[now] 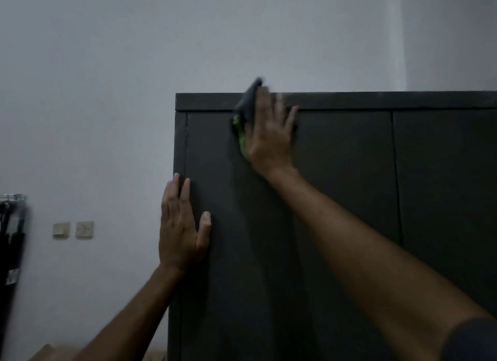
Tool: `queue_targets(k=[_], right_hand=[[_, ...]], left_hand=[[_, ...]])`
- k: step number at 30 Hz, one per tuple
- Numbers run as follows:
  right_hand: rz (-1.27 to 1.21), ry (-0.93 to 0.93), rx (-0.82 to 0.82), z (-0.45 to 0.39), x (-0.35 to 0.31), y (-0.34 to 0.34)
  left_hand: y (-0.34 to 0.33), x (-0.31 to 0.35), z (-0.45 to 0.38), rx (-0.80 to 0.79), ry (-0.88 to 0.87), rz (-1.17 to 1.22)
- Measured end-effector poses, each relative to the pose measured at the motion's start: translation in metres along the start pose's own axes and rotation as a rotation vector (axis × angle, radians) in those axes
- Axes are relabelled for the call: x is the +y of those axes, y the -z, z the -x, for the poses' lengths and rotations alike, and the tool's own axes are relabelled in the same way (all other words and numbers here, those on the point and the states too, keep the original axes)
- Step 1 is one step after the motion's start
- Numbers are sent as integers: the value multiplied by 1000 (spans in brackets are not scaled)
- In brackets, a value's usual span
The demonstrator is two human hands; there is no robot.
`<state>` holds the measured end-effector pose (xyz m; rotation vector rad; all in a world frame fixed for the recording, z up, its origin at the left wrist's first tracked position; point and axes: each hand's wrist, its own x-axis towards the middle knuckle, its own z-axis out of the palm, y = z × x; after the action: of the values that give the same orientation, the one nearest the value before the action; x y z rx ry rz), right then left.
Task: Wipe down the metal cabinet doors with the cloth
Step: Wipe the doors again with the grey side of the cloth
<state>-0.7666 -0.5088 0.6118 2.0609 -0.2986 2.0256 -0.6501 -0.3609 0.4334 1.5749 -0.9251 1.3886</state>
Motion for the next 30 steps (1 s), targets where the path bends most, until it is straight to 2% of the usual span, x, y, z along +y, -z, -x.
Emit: queue_targets(k=[3, 5, 7, 9, 12, 14, 17, 19, 20, 22, 23, 27, 28, 30], right_hand=[[4, 470, -135, 55, -20, -9], [50, 646, -161, 83, -3, -11], [59, 632, -135, 81, 15, -9], [86, 476, -108, 54, 13, -9], [72, 209, -132, -5, -26, -13], [75, 183, -143, -16, -62, -22], [23, 406, -141, 37, -92, -38], [-36, 716, -231, 110, -89, -35], [-43, 893, -330, 137, -83, -30], [30, 1160, -442, 137, -73, -21], [74, 1166, -411, 116, -77, -19], [226, 735, -384, 33, -109, -15], [187, 738, -375, 45, -111, -20], [83, 909, -441, 119, -108, -25]], left_hand=[[8, 5, -3, 5, 119, 273], [16, 10, -5, 7, 173, 425], [24, 12, -7, 16, 200, 534], [34, 10, -12, 4, 244, 586], [45, 4, -15, -37, 208, 522], [50, -1, -11, -37, 147, 479], [55, -13, -2, 30, 115, 476], [60, -18, 2, 87, 155, 461], [64, -21, 2, 101, 180, 447], [71, -26, 1, 86, 181, 415], [73, -29, -1, 61, 167, 411], [74, -34, -9, 22, 130, 443], [74, -36, -10, 14, 129, 448], [75, -40, -11, -10, 122, 445]])
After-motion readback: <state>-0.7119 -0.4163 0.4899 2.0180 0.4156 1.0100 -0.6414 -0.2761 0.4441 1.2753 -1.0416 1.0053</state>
